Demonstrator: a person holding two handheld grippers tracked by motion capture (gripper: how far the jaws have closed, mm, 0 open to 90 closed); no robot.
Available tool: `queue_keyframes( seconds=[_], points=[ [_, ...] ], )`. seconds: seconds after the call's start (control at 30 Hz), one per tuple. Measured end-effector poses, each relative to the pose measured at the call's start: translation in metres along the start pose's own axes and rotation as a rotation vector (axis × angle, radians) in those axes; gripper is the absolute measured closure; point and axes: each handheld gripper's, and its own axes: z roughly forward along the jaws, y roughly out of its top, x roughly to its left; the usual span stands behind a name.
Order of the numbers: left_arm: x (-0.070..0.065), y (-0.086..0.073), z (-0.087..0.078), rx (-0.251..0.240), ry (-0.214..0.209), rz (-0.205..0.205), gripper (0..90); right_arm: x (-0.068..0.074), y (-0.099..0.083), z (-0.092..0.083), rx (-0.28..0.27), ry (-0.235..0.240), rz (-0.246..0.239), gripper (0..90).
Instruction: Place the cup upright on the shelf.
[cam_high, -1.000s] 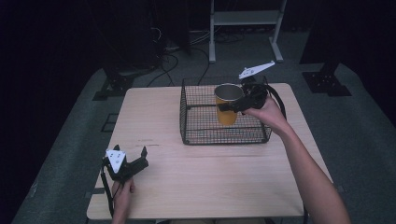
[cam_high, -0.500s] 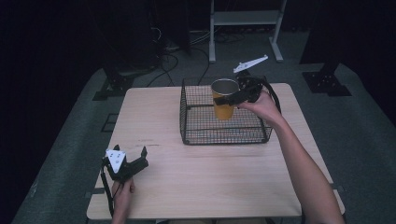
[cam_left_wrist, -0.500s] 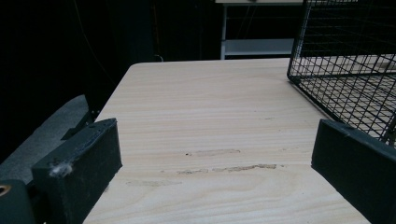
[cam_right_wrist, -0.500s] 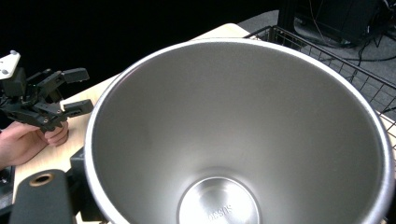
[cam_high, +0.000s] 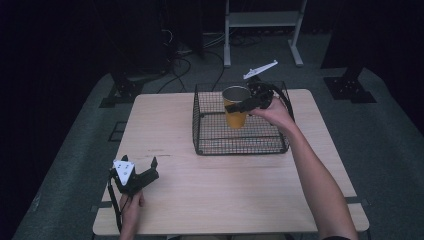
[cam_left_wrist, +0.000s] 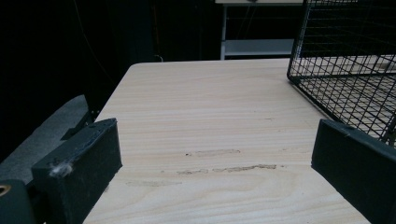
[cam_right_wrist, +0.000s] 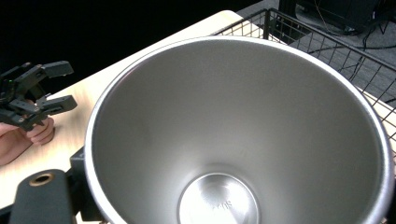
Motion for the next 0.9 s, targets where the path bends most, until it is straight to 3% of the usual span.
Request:
queue_keyframes(
  seconds=[0.9],
  points=[
    [0.0,0.0,0.0,-0.001,0.0,0.001,0.8,-0.026,-0.017,0.035,0.043,-0.019,0.066,13.1]
  ],
)
